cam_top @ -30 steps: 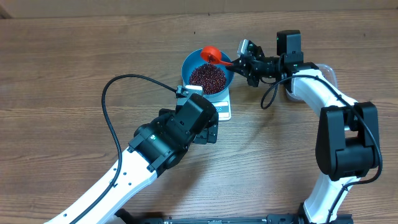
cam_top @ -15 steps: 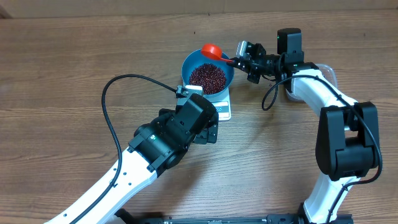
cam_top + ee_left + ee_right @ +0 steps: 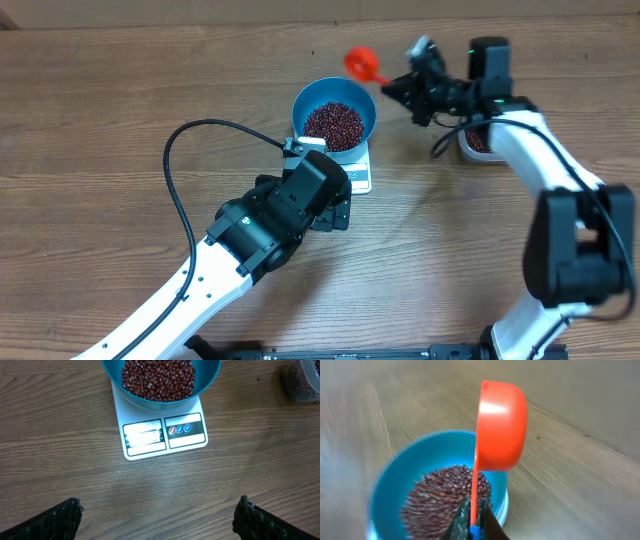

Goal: Scoop item into bowl and weigh 150g on scale
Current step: 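Carry the empty red cup back over the bean tub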

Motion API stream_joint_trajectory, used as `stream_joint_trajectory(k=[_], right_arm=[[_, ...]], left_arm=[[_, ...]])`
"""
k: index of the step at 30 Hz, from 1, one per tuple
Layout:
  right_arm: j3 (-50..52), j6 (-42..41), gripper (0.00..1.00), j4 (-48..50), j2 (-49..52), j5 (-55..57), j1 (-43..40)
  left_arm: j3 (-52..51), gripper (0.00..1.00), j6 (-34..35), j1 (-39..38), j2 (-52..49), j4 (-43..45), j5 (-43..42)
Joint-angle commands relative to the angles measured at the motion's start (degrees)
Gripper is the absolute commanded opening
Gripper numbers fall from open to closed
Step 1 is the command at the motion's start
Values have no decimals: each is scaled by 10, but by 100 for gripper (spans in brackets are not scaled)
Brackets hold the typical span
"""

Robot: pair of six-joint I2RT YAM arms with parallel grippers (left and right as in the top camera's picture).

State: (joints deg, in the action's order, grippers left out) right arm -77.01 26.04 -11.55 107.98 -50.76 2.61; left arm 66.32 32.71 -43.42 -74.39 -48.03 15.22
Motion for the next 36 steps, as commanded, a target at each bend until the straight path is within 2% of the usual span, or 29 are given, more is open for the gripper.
stream_joint_trajectory(k=[1,2,6,13,19,26,29,36], right_arm=[[-7,-178,4,-51,-75,-3,-36],[-7,-202,4,-96,-94,-3,-50],[-7,-204,4,-222,-127,-3,-78],[-7,-200,4,-363,-129,38,-116],[-7,-200,4,-400,-129,66,-151],[-6,-200,4,-468,-129,119,-143],[-6,-200,4,-482,-129,152,-144],[-6,-200,4,-490,-129,152,-143]], left_arm=[[2,100,7,-1,-2,0,6],[2,100,7,-1,-2,0,6],[2,99,7,-1,-2,0,6],[2,99,7,-1,-2,0,6],[2,100,7,-1,-2,0,6],[2,100,7,-1,-2,0,6],[2,100,7,-1,-2,0,6],[2,100,7,-1,-2,0,6]])
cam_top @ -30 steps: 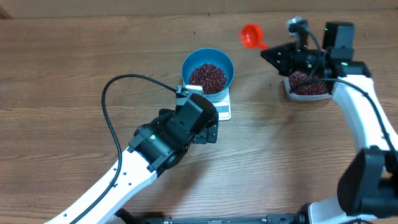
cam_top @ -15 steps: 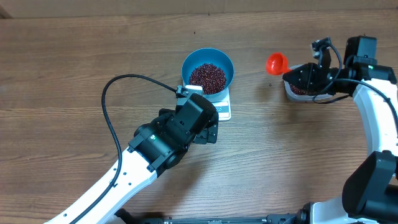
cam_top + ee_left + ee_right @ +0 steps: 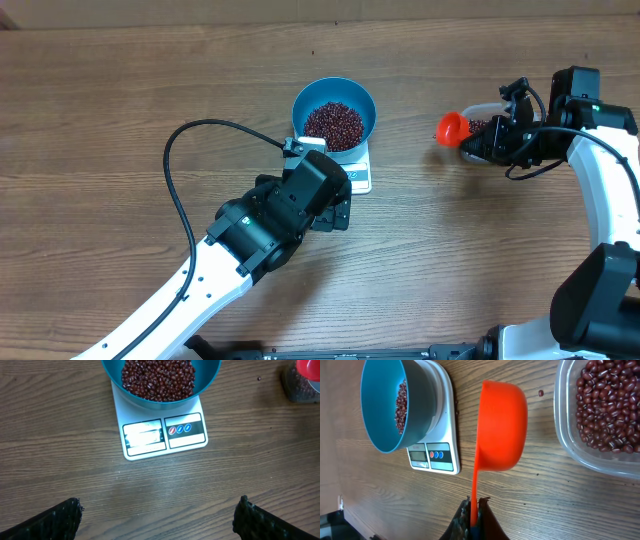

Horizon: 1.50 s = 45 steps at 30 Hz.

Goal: Scoop item into bowl and weigh 150g on scale
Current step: 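Carry the empty red cup back over the bean tub, then lower the red cup into the tub and scoop beans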

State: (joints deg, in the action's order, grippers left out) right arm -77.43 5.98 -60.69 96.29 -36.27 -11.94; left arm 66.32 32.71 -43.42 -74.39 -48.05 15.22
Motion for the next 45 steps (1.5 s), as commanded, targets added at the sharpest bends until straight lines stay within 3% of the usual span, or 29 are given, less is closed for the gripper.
stream_joint_trajectory(k=[1,7,18,27,45], right_arm=[[-2,0,4,1,-12,7,3],[-2,0,4,7,-12,19,3],[-2,0,4,99,-12,189,3],[3,0,4,113,-10,376,3],[4,0,4,84,59,335,3]], left_arm=[[2,100,7,-1,-2,1,6],[2,100,7,-1,-2,1,6],[2,99,7,-1,-2,1,6],[2,100,7,-1,-2,1,6],[2,100,7,-1,-2,1,6]])
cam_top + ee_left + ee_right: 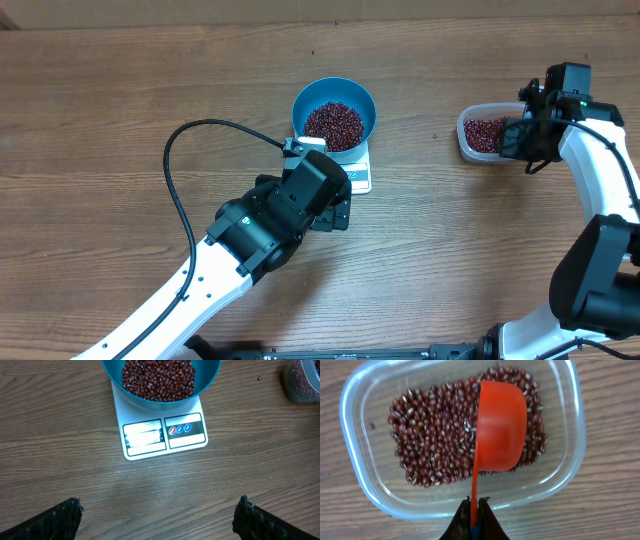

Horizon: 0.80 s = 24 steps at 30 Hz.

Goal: Scoop item into bowl and weigh 150g on scale
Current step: 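Lower the red cup into the tub and scoop beans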

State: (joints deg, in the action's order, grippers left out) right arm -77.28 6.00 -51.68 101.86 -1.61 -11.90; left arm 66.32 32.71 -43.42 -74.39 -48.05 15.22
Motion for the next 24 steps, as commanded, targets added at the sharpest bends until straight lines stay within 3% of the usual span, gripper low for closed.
stream_joint_trajectory(k=[1,9,24], right_arm=[[2,0,4,-12,3,-15,3],[2,34,4,-22,3,-114,3],[0,35,4,-10,3,-127,2]], left_arm=[[2,99,7,-1,-2,1,6],[2,100,7,-1,-2,1,6],[2,100,7,-1,-2,1,6]])
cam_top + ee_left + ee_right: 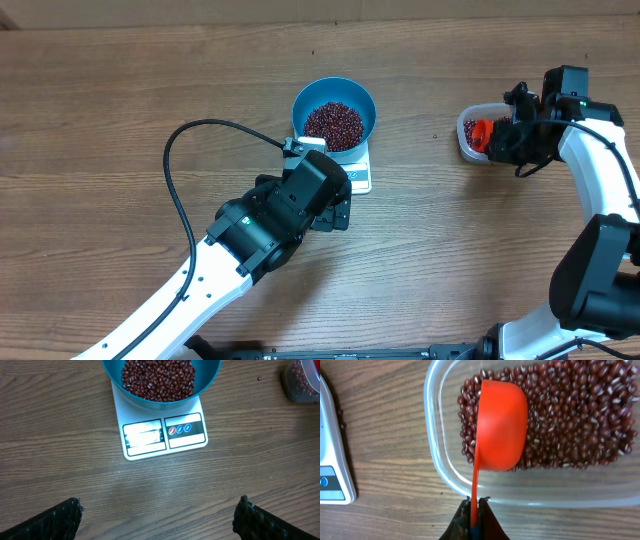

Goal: Scoop item into bowl and weigh 150g on scale
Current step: 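Lower the red cup into the tub and scoop beans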

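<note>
A blue bowl part full of red beans sits on the white scale at the table's middle. A clear plastic tub of red beans stands at the right. My right gripper is shut on the handle of an orange scoop; the scoop's cup shows its outer side over the tub's left end, in the beans. My left gripper stands open over bare wood in front of the scale, its fingers wide apart.
A black cable loops over the table left of the scale. A stray bean lies between scale and tub. The scale's display is too washed out to read.
The scoop sat over the tub's middle; now it is at the tub's left end, and the scale's corner shows in the right wrist view. The left arm has not moved.
First the right gripper held the scoop beside the blue bowl on the scale. Then the scoop was between scale and tub. Then it was over the beans in the tub's middle, and now at the tub's left end. The left gripper stayed open.
</note>
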Motion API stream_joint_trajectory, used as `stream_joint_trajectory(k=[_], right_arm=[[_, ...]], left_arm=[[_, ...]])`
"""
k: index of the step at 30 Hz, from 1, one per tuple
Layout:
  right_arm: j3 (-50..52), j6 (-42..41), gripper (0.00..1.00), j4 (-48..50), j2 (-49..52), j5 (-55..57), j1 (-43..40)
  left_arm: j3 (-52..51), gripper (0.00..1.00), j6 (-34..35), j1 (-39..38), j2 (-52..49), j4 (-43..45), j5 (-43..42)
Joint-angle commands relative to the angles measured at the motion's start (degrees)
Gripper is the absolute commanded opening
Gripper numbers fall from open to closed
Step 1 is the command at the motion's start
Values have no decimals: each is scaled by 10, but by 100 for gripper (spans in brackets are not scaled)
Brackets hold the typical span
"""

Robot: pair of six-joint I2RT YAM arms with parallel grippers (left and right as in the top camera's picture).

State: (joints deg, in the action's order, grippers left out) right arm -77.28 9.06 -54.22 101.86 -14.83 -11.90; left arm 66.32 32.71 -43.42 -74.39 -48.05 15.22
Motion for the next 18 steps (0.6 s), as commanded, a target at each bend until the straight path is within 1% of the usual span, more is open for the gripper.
stream_joint_trajectory(k=[1,10,18], right_arm=[[-2,4,4,20,3,12,2],[-22,5,4,28,-17,62,2],[-22,17,4,23,-67,62,2]], left_arm=[[2,100,7,-1,-2,1,6],[2,99,7,-1,-2,1,6],[2,99,7,-1,-2,1,6]])
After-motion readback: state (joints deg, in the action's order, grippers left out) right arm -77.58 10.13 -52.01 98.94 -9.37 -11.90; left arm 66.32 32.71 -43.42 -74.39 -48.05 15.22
